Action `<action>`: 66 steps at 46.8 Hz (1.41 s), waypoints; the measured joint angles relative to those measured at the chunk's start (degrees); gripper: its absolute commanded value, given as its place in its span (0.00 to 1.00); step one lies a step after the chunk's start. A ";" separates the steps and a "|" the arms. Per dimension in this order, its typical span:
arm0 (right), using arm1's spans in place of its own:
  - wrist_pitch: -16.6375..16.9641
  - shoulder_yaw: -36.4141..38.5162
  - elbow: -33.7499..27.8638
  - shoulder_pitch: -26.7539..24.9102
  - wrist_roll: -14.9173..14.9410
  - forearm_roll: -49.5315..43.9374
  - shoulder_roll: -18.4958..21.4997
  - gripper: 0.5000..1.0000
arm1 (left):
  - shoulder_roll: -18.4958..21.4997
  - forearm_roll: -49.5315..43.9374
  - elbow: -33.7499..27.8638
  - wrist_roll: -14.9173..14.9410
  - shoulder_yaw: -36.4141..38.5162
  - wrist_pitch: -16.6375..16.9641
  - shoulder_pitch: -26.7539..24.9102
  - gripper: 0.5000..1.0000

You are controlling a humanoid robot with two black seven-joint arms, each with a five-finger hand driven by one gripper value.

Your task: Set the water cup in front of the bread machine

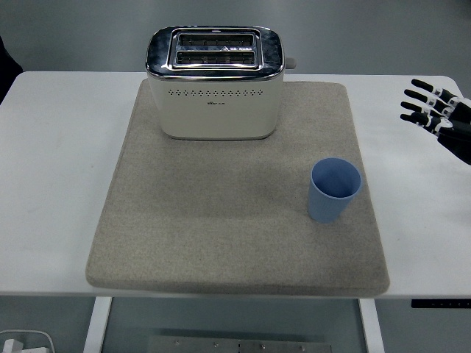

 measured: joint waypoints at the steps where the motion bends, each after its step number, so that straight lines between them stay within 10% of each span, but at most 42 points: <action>1: 0.38 -0.01 0.00 -0.28 0.45 -0.46 -0.29 0.86 | 0.00 0.00 0.00 0.00 0.00 0.00 0.01 1.00; 35: 2.35 -0.45 9.78 -9.95 12.20 -15.32 -10.45 0.86 | 0.00 0.00 0.00 0.00 0.00 0.00 0.00 1.00; 66: -9.33 -0.28 15.69 -15.15 14.23 -26.36 -4.50 0.86 | 0.00 0.00 0.00 0.01 0.00 0.00 -0.01 1.00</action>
